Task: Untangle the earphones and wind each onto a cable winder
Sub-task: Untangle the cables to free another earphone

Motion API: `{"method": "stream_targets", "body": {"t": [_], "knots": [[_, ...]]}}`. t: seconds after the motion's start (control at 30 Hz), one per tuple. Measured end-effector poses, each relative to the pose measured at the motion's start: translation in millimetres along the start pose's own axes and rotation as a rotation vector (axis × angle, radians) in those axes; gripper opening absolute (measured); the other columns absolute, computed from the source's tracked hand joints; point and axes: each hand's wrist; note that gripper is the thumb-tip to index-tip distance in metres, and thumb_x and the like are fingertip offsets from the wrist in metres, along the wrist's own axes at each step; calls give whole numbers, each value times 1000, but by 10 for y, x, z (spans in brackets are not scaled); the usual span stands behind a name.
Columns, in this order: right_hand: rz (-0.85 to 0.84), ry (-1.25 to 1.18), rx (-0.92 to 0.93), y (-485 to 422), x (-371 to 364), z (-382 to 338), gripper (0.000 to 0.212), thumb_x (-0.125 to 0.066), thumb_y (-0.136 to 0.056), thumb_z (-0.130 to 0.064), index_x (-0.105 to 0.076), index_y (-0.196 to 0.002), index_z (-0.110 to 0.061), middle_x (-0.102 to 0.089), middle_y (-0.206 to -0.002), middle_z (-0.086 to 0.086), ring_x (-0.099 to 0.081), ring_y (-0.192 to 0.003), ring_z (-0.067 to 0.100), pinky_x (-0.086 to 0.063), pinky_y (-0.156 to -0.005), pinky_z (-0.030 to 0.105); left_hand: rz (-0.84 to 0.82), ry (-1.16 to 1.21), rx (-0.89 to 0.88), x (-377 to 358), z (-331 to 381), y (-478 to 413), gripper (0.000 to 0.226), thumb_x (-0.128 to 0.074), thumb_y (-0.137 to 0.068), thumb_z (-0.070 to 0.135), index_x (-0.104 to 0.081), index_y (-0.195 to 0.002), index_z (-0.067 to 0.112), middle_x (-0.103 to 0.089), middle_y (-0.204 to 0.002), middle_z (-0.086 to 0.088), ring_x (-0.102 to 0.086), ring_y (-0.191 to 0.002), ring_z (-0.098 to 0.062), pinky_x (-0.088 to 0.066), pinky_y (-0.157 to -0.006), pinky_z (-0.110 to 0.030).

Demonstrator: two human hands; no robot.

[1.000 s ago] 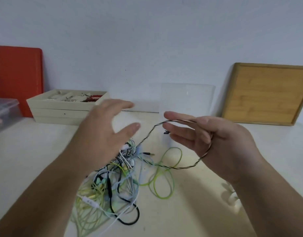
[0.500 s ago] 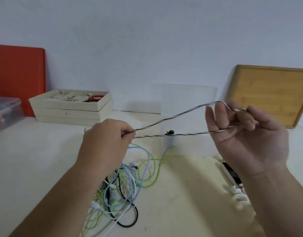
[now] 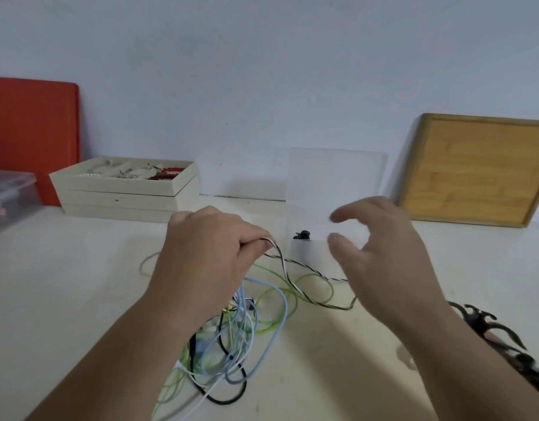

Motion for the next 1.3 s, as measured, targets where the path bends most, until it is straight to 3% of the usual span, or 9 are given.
{"method": "stream_targets", "body": {"t": [0.1, 0.2, 0.33, 0.47, 0.6, 0.87, 1.0, 1.13, 1.3], "knots": [[-322, -285, -18, 97, -82, -118, 31, -71, -79, -53, -74, -95, -27, -72, -84, -12, -64, -75, -3, -45, -69, 16, -54, -15, -42, -12, 45, 6, 35, -40, -86, 55, -73, -88, 45, -62, -64, 20, -54, -72, -10, -39, -76, -38], [-434, -245, -33, 150, -183, -152, 27, -71, -86, -41, -72, -74, -17, -69, -63, 1, -54, -50, 10, -45, -54, 30, -92, 10, -79, -35, 71, 14, 38, -35, -85, 54, -72, -90, 43, -63, -67, 16, -55, -74, -7, -36, -76, -35], [-332, -536, -70, 109, -166, -139, 30, -65, -95, -21, -71, -69, -9, -67, -62, 1, -59, -60, 12, -49, -64, 28, -87, 89, -40, -78, 67, 16, 16, -61, -90, 38, -73, -101, 41, -60, -81, 20, -55, -76, -2, -39, -74, -26], [-221, -985, -137, 43, -60, -162, 28, -62, -92, -17, -69, -65, -12, -74, -88, 9, -70, -77, 22, -58, -73, 31, -63, 41, 30, -75, -13, 20, 37, -73, -86, 30, -61, -118, 43, -53, -111, 24, -53, -90, -2, -43, -86, -32], [-136, -1343, -319, -55, 87, -183, 26, -50, -90, -18, -48, -68, -5, -75, -95, 17, -73, -78, 24, -60, -75, 32, -116, 108, 118, 37, -125, -14, 21, -78, -80, 32, -66, -94, 42, -57, -100, 20, -54, -92, 0, -45, -85, -33], [49, -1437, -576, -145, 151, 57, 36, -46, -103, -22, -49, -68, -13, -77, -103, 12, -75, -85, 21, -60, -72, 25, -253, 281, 247, 203, -297, -68, 26, -88, -70, 17, -62, -72, 22, -67, -71, 6, -57, -59, -2, -38, -55, -10], [121, -1542, -608, -161, 174, 102, 34, -48, -102, -22, -50, -70, -12, -77, -98, 8, -75, -82, 20, -59, -67, 24, -284, 520, 322, 232, -359, -74, 23, -81, -76, 4, -65, -77, 19, -73, -76, 0, -65, -70, -18, -47, -75, -34], [139, -1625, -588, -191, 248, 157, 32, -49, -100, -24, -50, -70, -14, -77, -96, 5, -74, -81, 19, -59, -69, 24, -223, 702, 372, 290, -397, -96, 39, -72, -77, -13, -63, -65, 22, -70, -75, 3, -61, -69, -9, -46, -71, -26], [146, -1655, -569, -186, 294, 137, 34, -47, -101, -25, -49, -68, -15, -77, -94, 5, -73, -77, 18, -59, -70, 25, -213, 549, 411, 277, -530, -102, 42, -73, -71, -17, -56, -62, 20, -56, -65, -5, -42, -64, -19, -30, -65, -32]]}}
Point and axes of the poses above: each hand's wrist, its own y-axis away from the middle knuckle, its own x-axis out of the back of the hand, z = x × y
